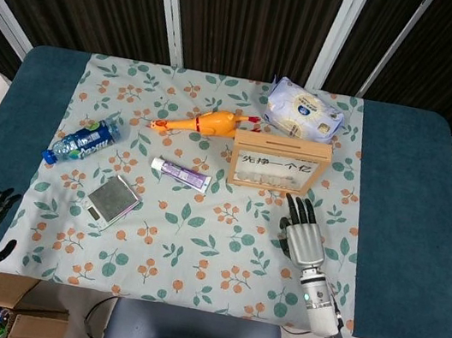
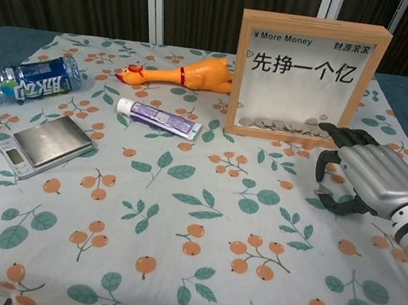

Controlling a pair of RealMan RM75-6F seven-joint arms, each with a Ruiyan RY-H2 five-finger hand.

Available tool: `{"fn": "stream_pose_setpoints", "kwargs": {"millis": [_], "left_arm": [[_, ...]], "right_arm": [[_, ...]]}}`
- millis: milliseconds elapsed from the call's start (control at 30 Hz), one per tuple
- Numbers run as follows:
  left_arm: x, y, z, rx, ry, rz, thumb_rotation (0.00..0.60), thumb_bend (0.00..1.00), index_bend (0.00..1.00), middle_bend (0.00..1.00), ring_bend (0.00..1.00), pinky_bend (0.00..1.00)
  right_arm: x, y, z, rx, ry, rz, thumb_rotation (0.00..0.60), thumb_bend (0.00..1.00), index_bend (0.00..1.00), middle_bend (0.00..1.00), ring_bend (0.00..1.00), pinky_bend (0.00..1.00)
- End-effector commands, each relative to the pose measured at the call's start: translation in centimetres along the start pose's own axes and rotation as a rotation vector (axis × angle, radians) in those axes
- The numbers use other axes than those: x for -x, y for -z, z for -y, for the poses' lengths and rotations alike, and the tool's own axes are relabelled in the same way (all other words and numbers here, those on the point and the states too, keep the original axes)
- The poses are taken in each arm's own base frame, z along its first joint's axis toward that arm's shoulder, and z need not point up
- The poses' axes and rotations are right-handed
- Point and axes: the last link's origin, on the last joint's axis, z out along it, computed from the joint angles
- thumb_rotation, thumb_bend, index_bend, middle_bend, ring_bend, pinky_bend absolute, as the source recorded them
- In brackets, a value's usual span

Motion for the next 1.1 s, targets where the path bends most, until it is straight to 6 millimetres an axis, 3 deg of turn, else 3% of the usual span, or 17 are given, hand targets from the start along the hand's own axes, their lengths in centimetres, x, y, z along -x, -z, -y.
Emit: {"fn": "stream_pose_setpoints", "kwargs": {"millis": [33, 433, 1100], "left_arm": [[0.04, 0.05, 0.03, 0.0, 0.0, 0.001, 0.6, 0.36, 0.0, 0.0, 0.0, 0.0], [0.02, 0.14, 0.04, 0.0, -0.002, 0.005, 0.6, 0.36, 0.0, 0.0, 0.0, 0.0], [0.05, -0.15, -0.04, 0.006, -0.001, 0.013, 0.6, 0.36, 0.0, 0.0, 0.0, 0.0]], "right_arm": [[-0.04, -0.02, 0.06, -0.007, -0.001, -0.005, 0.6, 0.25, 0.61, 0.11, 0.0, 0.0], [0.09, -0.11, 0.12, -0.022, -0.007, -0.003, 0.6, 0.44, 0.65, 0.14, 0.0, 0.0], [0.23, -0.24, 0.0, -0.018, -0.017, 0.009, 0.6, 0.58, 0.69, 0.16, 0.0, 0.0]]}}
